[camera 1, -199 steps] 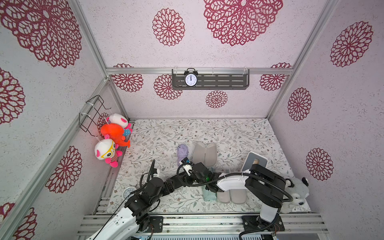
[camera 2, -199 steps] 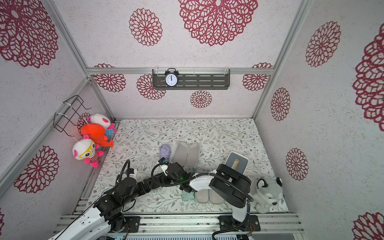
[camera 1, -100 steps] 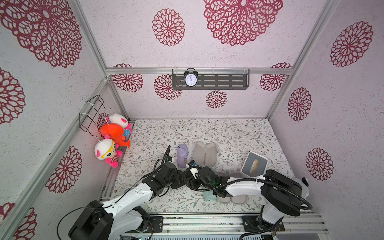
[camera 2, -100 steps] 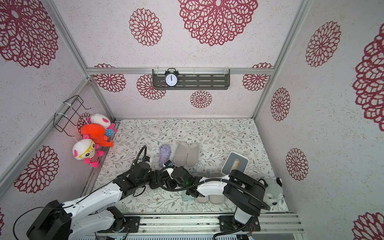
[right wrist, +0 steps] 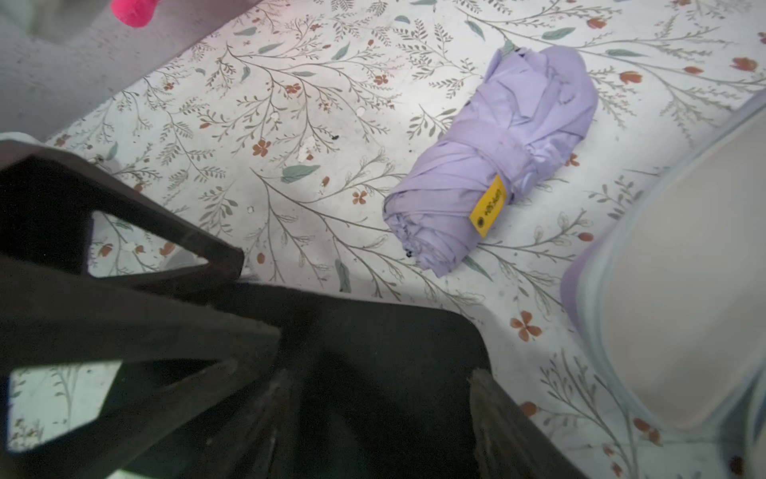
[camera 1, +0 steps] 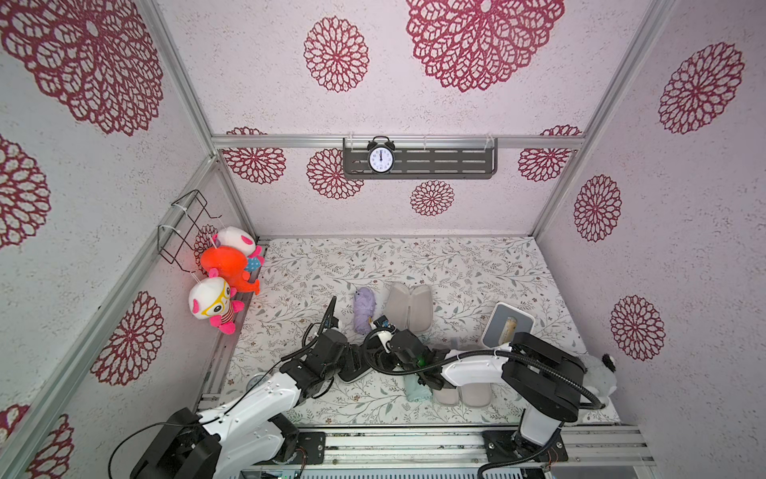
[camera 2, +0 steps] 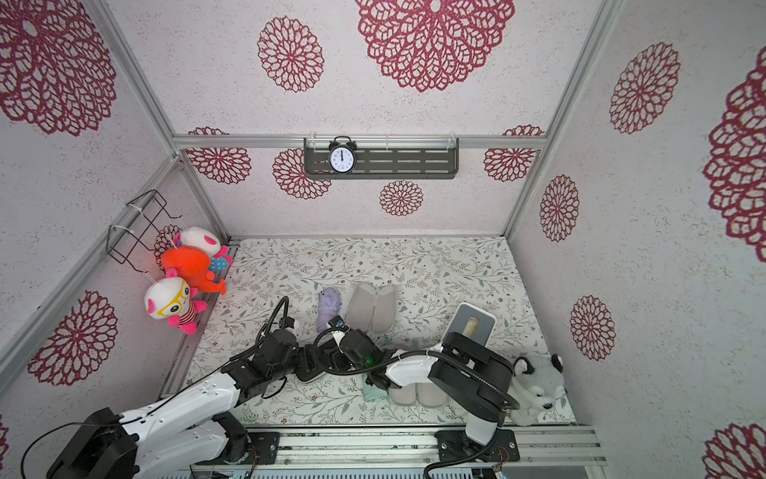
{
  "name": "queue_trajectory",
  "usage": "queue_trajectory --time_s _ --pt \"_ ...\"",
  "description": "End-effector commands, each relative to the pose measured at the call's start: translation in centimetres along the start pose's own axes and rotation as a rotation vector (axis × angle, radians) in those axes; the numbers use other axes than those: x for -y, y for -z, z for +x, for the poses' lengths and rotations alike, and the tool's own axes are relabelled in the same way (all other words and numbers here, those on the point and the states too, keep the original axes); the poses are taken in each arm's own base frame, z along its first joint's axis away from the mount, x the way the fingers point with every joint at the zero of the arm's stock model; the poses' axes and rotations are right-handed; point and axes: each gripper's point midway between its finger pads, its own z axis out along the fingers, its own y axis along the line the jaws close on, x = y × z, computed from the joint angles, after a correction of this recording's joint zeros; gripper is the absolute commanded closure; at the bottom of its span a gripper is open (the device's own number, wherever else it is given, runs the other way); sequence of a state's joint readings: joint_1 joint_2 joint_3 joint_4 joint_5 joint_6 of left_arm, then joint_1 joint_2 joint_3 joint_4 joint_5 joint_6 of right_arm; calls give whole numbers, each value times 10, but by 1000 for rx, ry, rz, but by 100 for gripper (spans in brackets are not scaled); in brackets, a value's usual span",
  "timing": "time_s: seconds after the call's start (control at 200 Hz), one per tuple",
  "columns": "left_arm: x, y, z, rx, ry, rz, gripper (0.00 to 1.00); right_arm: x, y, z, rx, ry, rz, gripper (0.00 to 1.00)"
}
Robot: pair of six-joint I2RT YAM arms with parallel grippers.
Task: Put umbrellas into zippered umbrella sleeves
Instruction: Adjust the umbrella sleeve at the center of the board.
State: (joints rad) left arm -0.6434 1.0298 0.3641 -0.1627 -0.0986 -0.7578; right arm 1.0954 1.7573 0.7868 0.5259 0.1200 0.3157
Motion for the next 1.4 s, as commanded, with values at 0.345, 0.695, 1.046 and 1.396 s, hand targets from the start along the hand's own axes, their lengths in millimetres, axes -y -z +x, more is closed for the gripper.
queue_trajectory --time_s 0.345,0.695,1.046,1.396 --pt "-5 42 2 -12 60 -44 32 -44 -10 -29 68 49 -247 34" --pt "18 12 -9 -72 -30 -44 31 7 26 -38 45 37 -81 30" --pt "5 -20 18 -215 -86 -121 31 10 3 -2 -79 -19 -99 31" --pt "-6 -7 40 -268 -41 -120 32 -35 -21 3 -94 -11 -236 39"
